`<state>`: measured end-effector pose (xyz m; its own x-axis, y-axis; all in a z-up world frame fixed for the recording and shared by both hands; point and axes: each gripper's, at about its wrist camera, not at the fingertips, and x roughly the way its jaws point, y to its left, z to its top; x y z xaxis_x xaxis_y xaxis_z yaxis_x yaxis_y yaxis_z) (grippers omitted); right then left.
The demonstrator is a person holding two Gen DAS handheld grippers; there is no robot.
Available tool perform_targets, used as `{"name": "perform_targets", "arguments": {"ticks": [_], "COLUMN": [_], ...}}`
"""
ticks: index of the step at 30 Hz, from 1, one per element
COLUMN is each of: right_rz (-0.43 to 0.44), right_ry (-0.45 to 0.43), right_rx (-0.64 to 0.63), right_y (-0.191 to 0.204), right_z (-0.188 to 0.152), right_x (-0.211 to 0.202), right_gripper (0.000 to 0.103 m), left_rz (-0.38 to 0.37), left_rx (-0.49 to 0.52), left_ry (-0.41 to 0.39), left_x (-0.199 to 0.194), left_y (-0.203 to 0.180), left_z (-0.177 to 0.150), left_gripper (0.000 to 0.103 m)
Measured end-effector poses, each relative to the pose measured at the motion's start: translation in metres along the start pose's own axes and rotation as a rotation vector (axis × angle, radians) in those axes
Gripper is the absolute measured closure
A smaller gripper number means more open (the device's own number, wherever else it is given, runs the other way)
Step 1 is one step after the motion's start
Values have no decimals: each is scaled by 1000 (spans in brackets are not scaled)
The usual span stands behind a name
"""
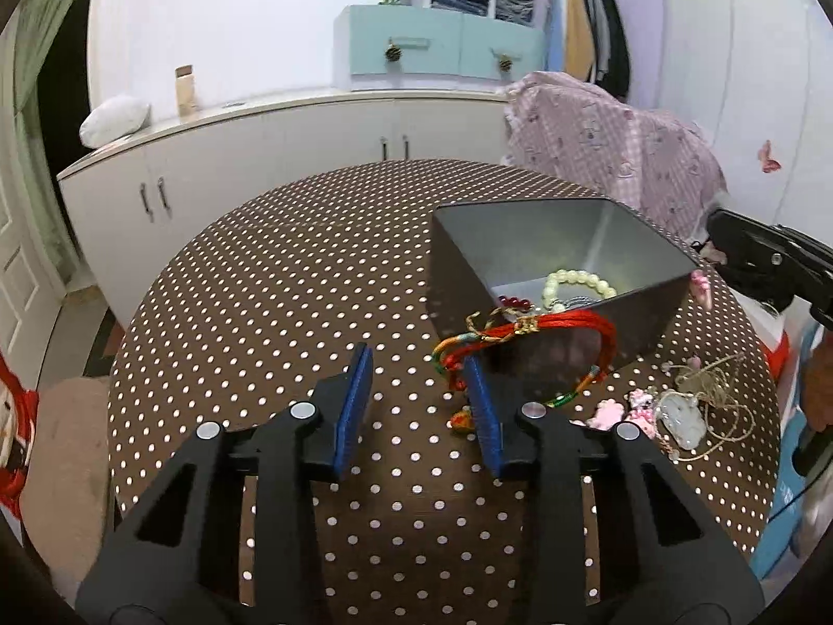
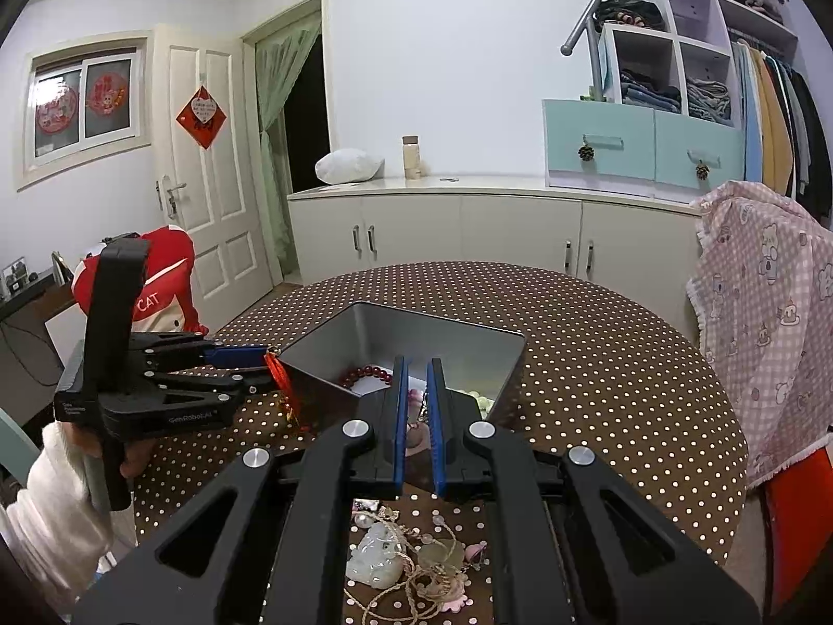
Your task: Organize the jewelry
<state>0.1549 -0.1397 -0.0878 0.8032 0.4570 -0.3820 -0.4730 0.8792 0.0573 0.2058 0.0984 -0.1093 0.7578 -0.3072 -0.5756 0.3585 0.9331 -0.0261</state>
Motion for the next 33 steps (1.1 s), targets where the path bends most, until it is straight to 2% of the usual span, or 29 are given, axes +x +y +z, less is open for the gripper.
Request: {"name": "perform_targets", "arguments": {"ticks": [1,2,4,7,12,19,28,33], "right_rz": [2,3,7,9,3,6,34,36], "right_ry": [0,-1,-2,-4,-17,-50,-53,-34], "right_rx": [2,3,1,-5,-5,-21,-40,-9], "right_y": [0,1,2,3,1,0,-4,-13], "right_z": [0,1,0,0,2,15,32,32], "right_x": [0,1,1,0,-5,-9,1,4], "right_gripper": [97,97,97,97,97,97,97,89], "left_rz": [-3,-4,16,46,45,38,27,51], "left_rx": [1,-2,-8,-27,-49,-37,-37,-17], "left_ry": [-6,-12,-11,-19,-88,-168,-150,-120], "left_x": [-1,-2,-1,-1,-19,-39,-28,-20], "left_y": [1,3,4,5,1,-16,-41,-48], "left_z": [0,2,3,5,11,36,57,58], "left_gripper": [72,81,93,97,97,97,97,96]}}
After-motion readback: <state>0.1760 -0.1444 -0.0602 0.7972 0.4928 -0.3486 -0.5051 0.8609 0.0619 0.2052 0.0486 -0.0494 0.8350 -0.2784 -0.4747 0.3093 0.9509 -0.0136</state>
